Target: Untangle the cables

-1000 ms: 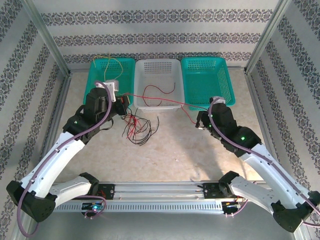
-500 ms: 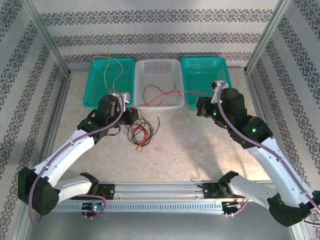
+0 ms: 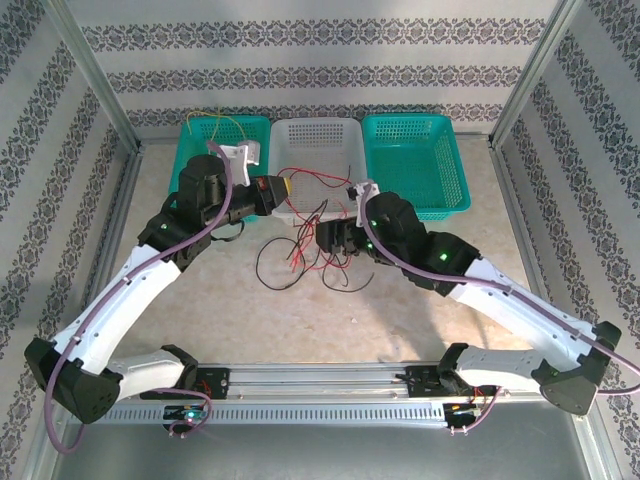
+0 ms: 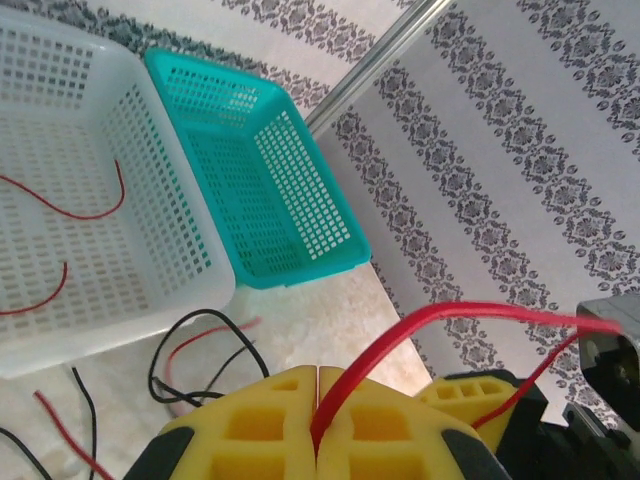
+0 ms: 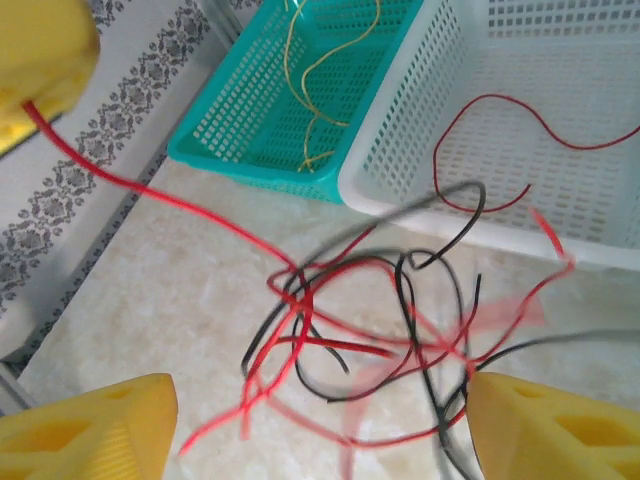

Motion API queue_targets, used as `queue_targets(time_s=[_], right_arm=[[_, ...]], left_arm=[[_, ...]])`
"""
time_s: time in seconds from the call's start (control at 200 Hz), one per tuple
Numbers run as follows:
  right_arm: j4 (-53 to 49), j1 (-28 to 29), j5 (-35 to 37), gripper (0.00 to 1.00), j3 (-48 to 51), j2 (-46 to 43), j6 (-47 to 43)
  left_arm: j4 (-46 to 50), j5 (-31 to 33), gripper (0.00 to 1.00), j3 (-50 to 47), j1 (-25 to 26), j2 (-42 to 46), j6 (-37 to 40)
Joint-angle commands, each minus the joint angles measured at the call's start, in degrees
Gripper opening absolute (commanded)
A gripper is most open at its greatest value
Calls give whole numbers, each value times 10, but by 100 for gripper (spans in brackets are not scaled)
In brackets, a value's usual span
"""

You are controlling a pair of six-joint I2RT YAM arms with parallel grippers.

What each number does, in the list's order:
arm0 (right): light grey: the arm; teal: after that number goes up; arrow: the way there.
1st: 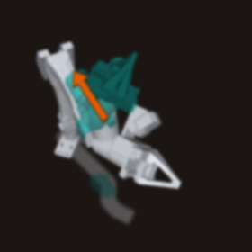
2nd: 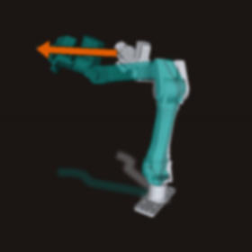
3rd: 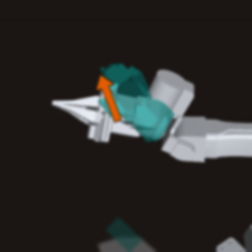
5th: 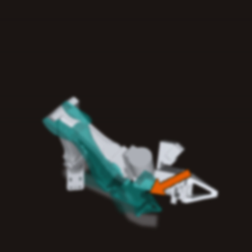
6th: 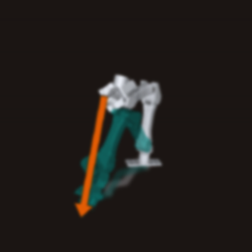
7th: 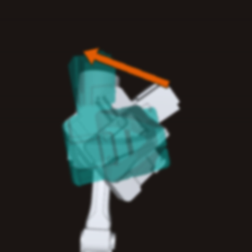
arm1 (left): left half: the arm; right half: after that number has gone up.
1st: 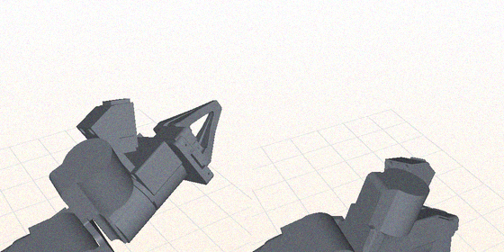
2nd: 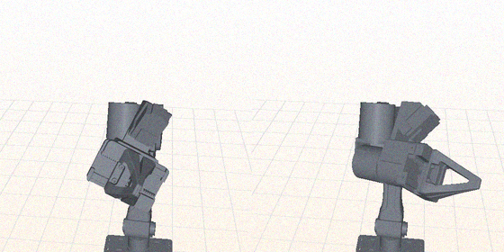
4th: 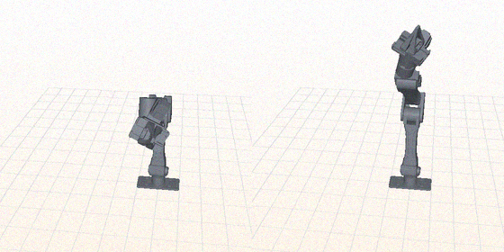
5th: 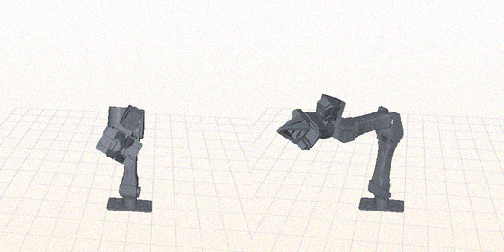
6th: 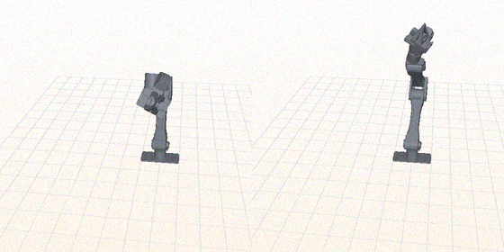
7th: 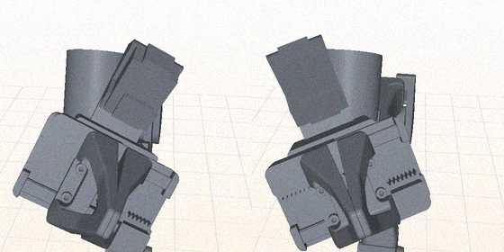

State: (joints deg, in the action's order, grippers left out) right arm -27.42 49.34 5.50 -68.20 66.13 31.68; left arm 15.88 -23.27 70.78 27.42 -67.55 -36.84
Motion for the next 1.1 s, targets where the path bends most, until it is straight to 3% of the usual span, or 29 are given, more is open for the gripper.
queue_targets(time_s=[0.0,0.12,0.295,0.435,0.55,0.625,0.73,0.794,0.944,1.094], right_arm=[[60,-3,-7,78,-2,32,11],[92,0,-54,78,-7,83,17],[99,-8,-13,73,20,129,41],[128,-34,-36,67,94,148,81],[136,-55,-51,43,147,156,112],[148,-66,-68,36,172,156,125],[150,-67,-76,38,189,146,126],[129,-69,-76,44,185,129,115],[8,-73,3,64,142,31,53],[-85,-94,19,68,63,-54,-13]], left_arm=[[-13,-30,0,8,5,12,-24],[-15,-31,0,13,6,16,-32],[-13,-42,0,34,5,21,-32],[42,-19,0,78,0,29,2],[62,-33,0,104,-13,31,8],[74,-35,0,113,-16,31,18],[95,-28,0,122,-19,30,34],[107,-20,0,123,-22,30,45],[149,13,0,133,-24,27,81],[146,9,0,128,-26,29,87]])
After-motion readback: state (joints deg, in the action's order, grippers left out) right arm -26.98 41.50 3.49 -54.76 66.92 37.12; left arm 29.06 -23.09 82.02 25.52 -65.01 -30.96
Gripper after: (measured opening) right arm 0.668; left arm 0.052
